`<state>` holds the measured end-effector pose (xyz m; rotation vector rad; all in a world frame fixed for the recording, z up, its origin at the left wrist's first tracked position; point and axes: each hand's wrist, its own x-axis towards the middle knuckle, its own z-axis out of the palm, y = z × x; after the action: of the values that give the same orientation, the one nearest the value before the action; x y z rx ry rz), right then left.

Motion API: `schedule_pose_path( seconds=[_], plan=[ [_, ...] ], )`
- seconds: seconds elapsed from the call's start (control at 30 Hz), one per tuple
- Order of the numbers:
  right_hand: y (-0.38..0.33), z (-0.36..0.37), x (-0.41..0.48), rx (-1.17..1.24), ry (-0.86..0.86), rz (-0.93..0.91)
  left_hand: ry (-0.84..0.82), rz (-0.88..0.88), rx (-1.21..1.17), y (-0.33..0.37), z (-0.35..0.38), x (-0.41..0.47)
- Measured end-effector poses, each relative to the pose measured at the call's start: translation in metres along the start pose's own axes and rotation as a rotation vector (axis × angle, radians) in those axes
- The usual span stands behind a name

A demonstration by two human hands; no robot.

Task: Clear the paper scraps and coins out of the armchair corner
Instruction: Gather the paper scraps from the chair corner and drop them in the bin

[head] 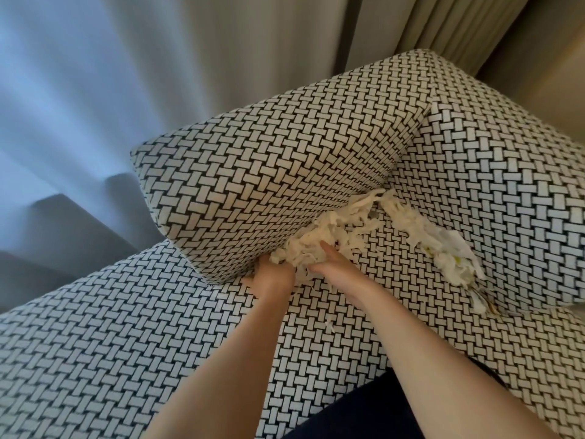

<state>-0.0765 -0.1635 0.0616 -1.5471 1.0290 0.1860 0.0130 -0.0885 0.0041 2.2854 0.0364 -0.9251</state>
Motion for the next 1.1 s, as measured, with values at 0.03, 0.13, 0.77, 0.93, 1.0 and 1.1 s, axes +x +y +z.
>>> schedule_pose_path(
  seconds=[0.03, 0.13, 0.77, 0.93, 1.0, 1.1],
  plan=[
    [0.001, 0.0, -0.001, 0.017, -0.006, -0.003, -0.004, -0.023, -0.063, 0.002, 0.0, -0.001],
    [0.002, -0.001, -0.001, 0.065, 0.022, -0.004, -0.002, -0.07, -0.255, 0.001, 0.0, 0.0],
    [0.019, -0.011, -0.011, 0.26, 0.138, -0.052, -0.27, 0.096, -0.37, 0.03, 0.035, -0.035],
    [0.029, -0.013, -0.014, 0.205, 0.238, -0.147, -0.29, 0.19, -0.44, 0.027, 0.025, -0.064],
    [0.031, -0.012, -0.018, 0.197, 0.259, -0.19, -0.304, 0.194, -0.503, 0.023, 0.022, -0.078],
    [0.037, -0.006, -0.027, 0.302, 0.275, -0.251, -0.342, 0.196, -0.537, 0.015, 0.017, -0.098]
  ],
)
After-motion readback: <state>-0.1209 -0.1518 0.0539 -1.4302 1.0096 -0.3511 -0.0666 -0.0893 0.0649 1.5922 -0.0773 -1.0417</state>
